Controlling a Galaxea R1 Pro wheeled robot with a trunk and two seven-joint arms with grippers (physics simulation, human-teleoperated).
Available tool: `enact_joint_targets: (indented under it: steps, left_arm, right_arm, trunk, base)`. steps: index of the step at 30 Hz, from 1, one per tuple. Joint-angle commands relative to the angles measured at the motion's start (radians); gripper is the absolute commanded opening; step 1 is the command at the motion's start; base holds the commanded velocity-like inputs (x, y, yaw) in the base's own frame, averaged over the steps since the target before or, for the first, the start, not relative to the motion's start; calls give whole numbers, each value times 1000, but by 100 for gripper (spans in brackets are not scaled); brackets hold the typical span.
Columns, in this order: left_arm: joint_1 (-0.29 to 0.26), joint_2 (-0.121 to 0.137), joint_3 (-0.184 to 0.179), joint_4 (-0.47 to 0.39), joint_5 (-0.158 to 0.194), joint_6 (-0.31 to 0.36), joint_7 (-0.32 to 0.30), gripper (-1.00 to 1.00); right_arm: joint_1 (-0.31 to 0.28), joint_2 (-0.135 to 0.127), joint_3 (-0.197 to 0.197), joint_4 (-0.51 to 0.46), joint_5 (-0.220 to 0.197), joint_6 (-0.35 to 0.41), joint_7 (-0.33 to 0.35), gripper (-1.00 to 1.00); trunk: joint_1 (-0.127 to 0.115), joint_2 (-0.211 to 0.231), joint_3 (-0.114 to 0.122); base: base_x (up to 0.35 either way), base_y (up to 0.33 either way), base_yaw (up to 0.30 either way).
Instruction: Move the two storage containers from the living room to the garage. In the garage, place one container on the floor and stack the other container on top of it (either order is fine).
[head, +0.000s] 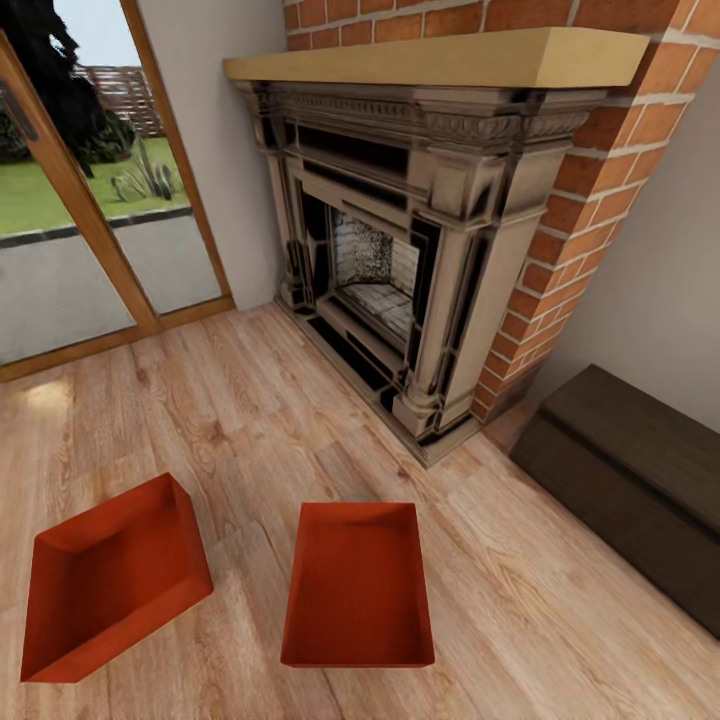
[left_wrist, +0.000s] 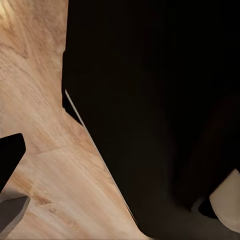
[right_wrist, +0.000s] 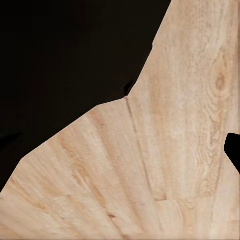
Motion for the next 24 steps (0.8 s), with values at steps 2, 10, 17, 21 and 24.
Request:
enact_joint_targets:
  steps: [2, 10, 17, 21, 24]
  left_arm:
    - [0, -1, 0, 3, 6, -2, 1, 100]
    - [1, -1, -1, 13, 6, 0, -6, 100]
    - [1, -1, -1, 13, 7, -1, -6, 100]
    - [0, -1, 0, 13, 10, -1, -3, 100]
    - [0, -1, 0, 13, 10, -1, -3, 100]
  right_arm:
    - [-1, 0, 9, 3, -10, -6, 0, 100]
    - [-1, -5, 11, 3, -7, -2, 0, 100]
    - [-1, -5, 12, 3, -7, 0, 0, 100]
    - [-1, 0, 12, 3, -8, -2, 0, 100]
    - [-1, 2, 12, 3, -9, -2, 0, 100]
  trunk:
    - [0, 0, -1]
    - [0, 0, -1]
    - [0, 0, -1]
    - [0, 0, -1]
    - [0, 0, -1]
  base:
    - [0, 0, 0]
    - [0, 0, 0]
    - [0, 0, 0]
    - [0, 0, 0]
    - [0, 0, 0]
